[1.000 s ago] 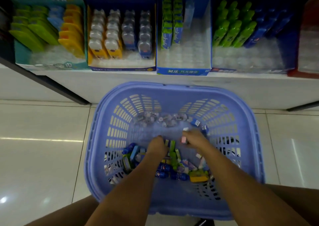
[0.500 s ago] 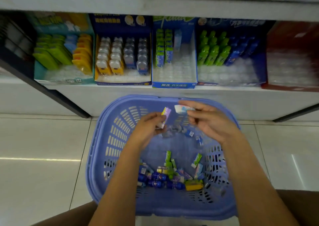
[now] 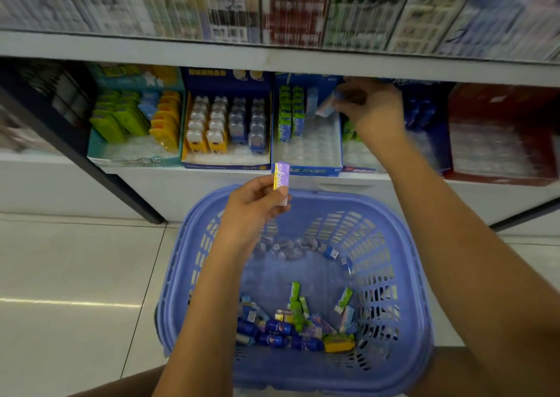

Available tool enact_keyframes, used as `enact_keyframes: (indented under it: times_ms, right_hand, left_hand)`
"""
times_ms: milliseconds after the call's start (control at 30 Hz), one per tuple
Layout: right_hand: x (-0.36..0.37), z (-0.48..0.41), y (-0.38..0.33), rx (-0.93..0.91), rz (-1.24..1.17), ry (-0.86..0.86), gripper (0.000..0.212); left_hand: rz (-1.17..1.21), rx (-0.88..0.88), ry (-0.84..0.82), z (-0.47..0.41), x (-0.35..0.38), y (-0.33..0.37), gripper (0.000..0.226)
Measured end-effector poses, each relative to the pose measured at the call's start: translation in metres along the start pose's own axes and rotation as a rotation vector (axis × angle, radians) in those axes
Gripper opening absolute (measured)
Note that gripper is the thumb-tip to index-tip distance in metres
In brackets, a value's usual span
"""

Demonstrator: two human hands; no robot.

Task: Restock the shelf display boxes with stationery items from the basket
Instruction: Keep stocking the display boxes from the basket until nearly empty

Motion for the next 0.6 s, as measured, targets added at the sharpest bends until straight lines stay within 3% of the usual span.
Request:
enact_keyframes:
  times_ms: [200, 367, 600]
  right_hand:
    - [0.039, -0.034, 0.002, -0.009, 0.182, -0.164, 0.018]
    - [0.044, -0.034, 0.0, -0.05, 0.162, -0.172, 0.015]
    - [0.057, -0.034, -0.001, -0.089, 0.395, -0.276, 0.024]
  left_hand:
    - [-0.015, 0.009, -0.009, -0.002, -0.001, 0.004, 0.017]
    - [-0.054, 0.009, -0.02, -0.003, -0.002, 0.002, 0.02]
    - [-0.078, 0.026, 0.001, -0.004, -0.001, 0.002, 0.025]
Point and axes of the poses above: each hand's wrist, its own z-axis away from the middle knuckle, its own x-axis out of the palm, y = z × x, the point moved 8 cm from there along -z, towards the middle knuckle, and after that the axes turned 15 degrees about z, right-handed, at the moved point
